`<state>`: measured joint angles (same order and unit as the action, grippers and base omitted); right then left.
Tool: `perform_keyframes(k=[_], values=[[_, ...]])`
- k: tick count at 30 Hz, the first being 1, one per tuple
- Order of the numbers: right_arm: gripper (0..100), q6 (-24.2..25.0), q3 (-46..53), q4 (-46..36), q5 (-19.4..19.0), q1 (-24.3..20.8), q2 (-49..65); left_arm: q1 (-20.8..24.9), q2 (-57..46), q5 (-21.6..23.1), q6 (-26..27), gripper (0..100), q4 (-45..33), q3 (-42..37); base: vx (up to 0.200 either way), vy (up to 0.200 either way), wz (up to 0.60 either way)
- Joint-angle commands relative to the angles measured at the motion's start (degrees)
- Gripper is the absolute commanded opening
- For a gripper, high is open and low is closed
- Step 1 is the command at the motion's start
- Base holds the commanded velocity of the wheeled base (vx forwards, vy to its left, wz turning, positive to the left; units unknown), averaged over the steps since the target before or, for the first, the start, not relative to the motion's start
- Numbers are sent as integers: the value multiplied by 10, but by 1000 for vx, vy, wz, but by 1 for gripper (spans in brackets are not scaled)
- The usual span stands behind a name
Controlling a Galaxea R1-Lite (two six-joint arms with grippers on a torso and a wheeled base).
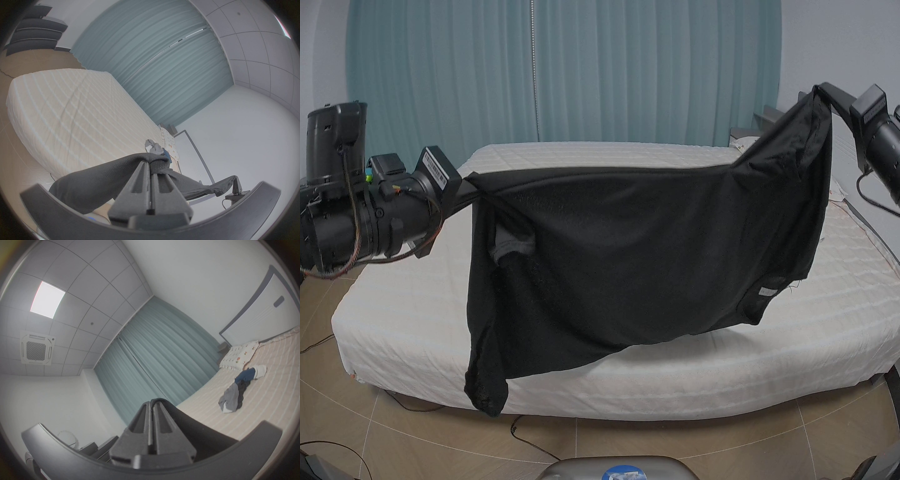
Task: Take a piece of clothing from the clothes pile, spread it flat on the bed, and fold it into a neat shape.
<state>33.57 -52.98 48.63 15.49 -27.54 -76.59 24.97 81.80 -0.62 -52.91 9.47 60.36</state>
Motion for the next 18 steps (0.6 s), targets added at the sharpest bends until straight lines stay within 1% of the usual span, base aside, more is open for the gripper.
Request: perform_keyframes(k=[1, 3, 6, 12, 13, 16, 18], values=[[0, 0, -116, -52, 0, 74, -113, -28, 93, 0, -2, 0, -53, 105, 200, 0, 0], [0, 0, -131, -51, 1, 84, -145, -29, 114, 2, -6, 0, -62, 123, 200, 0, 0], [0, 0, -148, -51, -1, 91, -182, -29, 151, 2, -10, 0, -55, 138, 200, 0, 0], [0, 4, -196, -50, 5, 92, -246, -35, 209, 3, -12, 0, -53, 175, 200, 0, 0], [0, 4, -213, -47, 5, 92, -274, -39, 238, 2, -24, 0, -51, 194, 200, 0, 0], [0, 4, -230, -27, 5, 91, -311, -47, 279, 3, -44, 0, -50, 226, 200, 0, 0], [0, 4, -233, -22, 5, 91, -316, -48, 285, 3, -47, 0, -49, 231, 200, 0, 0]])
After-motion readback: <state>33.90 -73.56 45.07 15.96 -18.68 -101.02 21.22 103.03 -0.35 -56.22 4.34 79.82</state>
